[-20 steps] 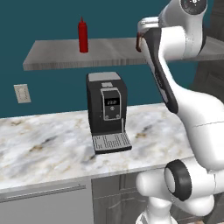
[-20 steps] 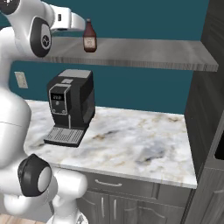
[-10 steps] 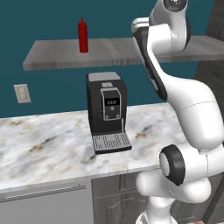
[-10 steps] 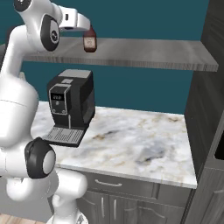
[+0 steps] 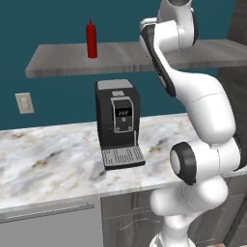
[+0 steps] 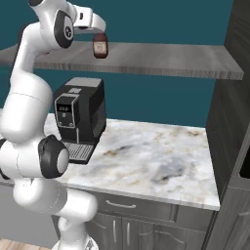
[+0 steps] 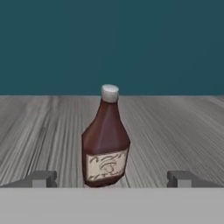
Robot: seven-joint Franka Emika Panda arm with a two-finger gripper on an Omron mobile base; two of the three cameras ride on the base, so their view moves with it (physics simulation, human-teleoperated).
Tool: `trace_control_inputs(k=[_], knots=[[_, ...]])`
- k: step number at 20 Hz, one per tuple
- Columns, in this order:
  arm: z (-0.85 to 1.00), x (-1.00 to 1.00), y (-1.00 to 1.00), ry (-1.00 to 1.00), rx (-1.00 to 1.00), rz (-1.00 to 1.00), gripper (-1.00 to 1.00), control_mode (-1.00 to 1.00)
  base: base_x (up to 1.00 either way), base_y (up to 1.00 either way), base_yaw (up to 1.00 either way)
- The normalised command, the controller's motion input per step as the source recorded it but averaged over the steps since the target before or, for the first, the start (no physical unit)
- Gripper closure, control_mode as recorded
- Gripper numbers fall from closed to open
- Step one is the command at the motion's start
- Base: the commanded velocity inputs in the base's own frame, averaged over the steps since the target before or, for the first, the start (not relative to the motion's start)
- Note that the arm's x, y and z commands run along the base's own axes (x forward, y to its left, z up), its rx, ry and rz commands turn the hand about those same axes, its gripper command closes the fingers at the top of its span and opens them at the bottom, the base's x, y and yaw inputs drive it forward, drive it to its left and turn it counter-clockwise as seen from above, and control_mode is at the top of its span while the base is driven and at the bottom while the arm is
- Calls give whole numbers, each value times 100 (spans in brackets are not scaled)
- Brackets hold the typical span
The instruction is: Take 2 condiments from the cabinet and move them on the counter near the stove.Make sure the condiments are lined up with each other, next to each other.
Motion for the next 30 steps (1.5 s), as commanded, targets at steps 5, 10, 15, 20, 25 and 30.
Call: trace_control_inputs(k=[5,10,15,20,25,30], knots=[[0,22,0,0,0,-5,-100,-100,0,0,0],[-6,21,0,0,0,-5,-100,-100,0,0,0],[-10,31,0,0,0,0,-100,-100,0,0,0],[-7,33,0,0,0,0,-100,-100,0,0,0],[-2,29,-4,0,0,-1,-100,-100,0,0,0],[0,21,-6,0,0,-3,-100,-100,0,0,0]])
